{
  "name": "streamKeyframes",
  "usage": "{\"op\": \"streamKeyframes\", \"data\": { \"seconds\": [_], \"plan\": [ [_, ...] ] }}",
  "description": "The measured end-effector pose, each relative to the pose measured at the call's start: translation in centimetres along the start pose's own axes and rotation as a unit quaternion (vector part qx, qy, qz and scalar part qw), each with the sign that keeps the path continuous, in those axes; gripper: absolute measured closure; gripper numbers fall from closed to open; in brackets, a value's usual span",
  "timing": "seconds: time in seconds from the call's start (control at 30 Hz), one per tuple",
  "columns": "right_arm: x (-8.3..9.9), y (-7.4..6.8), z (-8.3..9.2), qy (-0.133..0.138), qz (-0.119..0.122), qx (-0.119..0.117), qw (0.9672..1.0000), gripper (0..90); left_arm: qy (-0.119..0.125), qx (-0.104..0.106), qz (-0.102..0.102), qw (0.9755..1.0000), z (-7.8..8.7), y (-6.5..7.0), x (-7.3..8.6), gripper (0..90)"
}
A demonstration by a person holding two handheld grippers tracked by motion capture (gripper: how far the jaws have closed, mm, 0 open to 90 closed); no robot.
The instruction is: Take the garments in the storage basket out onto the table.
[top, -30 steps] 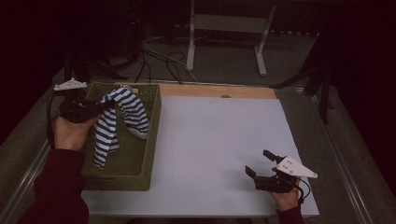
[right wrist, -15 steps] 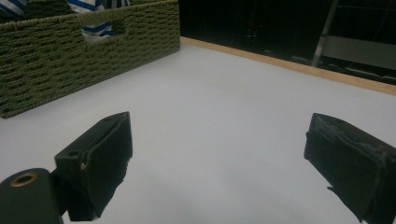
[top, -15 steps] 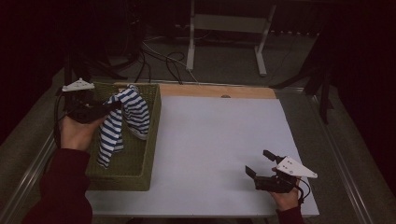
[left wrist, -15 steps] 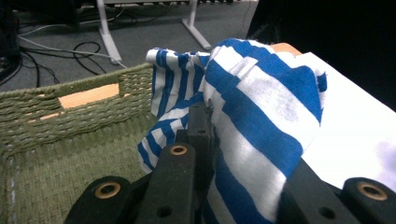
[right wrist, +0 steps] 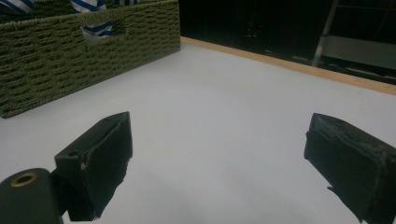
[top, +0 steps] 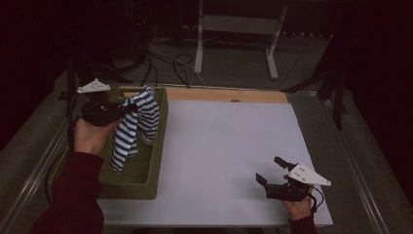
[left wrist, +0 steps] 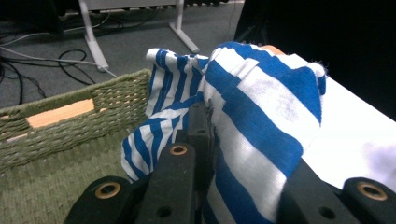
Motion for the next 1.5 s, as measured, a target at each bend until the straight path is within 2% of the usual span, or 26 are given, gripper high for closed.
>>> {"op": "streamKeyframes", "data": {
  "seconds": [0.93,1.5],
  "plan": [
    [0.0,0.1,0.1,0.000,-0.001,0.000,1.0000,7.6,-0.003,0.028,-0.028,0.9992,-2.3,2.9,-2.1,81.2],
    [0.0,0.0,0.1,0.000,-0.002,-0.002,1.0000,7.6,0.004,0.048,-0.052,0.9975,-3.2,5.3,-4.0,81.2]
  ]
}}
Point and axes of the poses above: each handheld gripper's, and its own axes: z roughly backward along the jaws, x roughly out of its underside, y roughly to its right, the point moved 1 cm from there along -z, roughly forward along the jaws, and after that the axes turned 3 degrees about -z, right-handed, at the moved point
